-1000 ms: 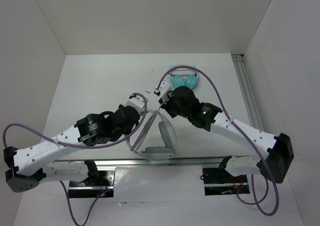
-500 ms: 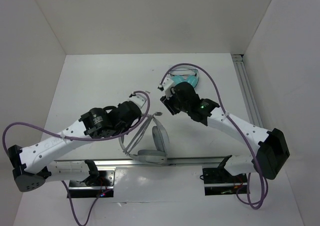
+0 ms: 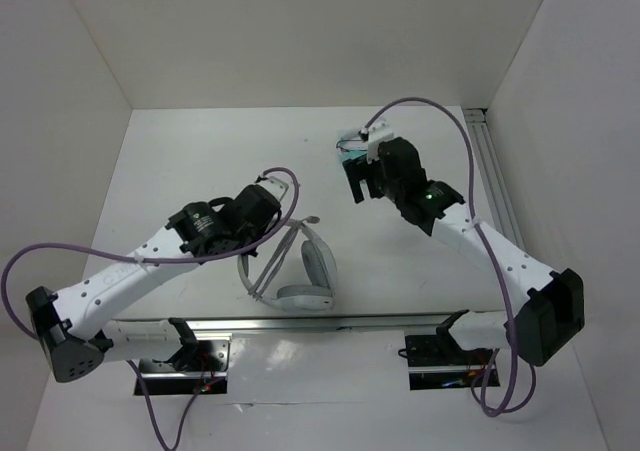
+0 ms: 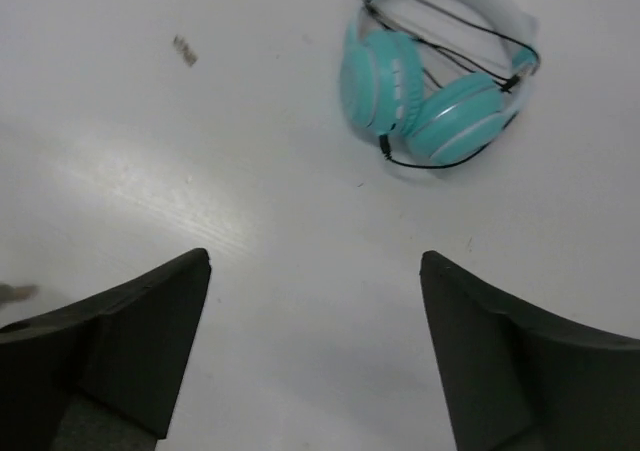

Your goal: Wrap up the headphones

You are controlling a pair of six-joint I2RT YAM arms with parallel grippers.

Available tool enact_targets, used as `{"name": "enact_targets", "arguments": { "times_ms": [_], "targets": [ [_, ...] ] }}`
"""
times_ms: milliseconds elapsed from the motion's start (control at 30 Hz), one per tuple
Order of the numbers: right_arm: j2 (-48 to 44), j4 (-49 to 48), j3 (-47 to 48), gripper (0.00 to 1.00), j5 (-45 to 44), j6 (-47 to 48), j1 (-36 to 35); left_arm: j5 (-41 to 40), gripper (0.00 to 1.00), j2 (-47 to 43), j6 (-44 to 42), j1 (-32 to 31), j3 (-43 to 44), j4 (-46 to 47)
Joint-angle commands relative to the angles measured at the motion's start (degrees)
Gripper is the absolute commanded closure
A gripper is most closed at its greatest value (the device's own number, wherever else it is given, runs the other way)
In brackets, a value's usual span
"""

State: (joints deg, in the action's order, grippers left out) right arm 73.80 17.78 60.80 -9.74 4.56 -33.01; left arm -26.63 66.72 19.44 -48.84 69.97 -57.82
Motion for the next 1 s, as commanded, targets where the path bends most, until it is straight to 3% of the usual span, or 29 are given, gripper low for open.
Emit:
{"name": "enact_targets", "arguments": {
  "times_ms": [0,100,267,500,667,967],
  "targets": [
    [-3.93,2.22,9.41,0.03,-11.84,-7.52,-0.3,1.85,1.0,2.71,1.73,0.59,1.39,8.07],
    [-4.62,10.04,17.58,0.0,-18.44,-14.19,-0.3,1.85,1.0,7.36,4.28,1.29,1.91,12.2],
    [-8.75,17.81,24.63,0.0,-17.52,-20.55,-0.3,2.63,1.0,16.66,9.3,2.52,5.16,18.78],
    [-14.73,20.8,21.83,0.0,-16.45,-20.64,-0.3,10.19,1.0,28.45,11.84,3.05,12.45,29.24],
    [-18.51,20.28,17.35,0.0,-14.97,-20.11,-0.3,8.53,1.0,37.16,18.24,2.35,20.36,30.31],
    [-21.5,20.28,15.41,0.0,-11.54,-21.43,-0.3,5.01,1.0,47.62,28.18,-0.03,22.22,35.23]
  ]
}}
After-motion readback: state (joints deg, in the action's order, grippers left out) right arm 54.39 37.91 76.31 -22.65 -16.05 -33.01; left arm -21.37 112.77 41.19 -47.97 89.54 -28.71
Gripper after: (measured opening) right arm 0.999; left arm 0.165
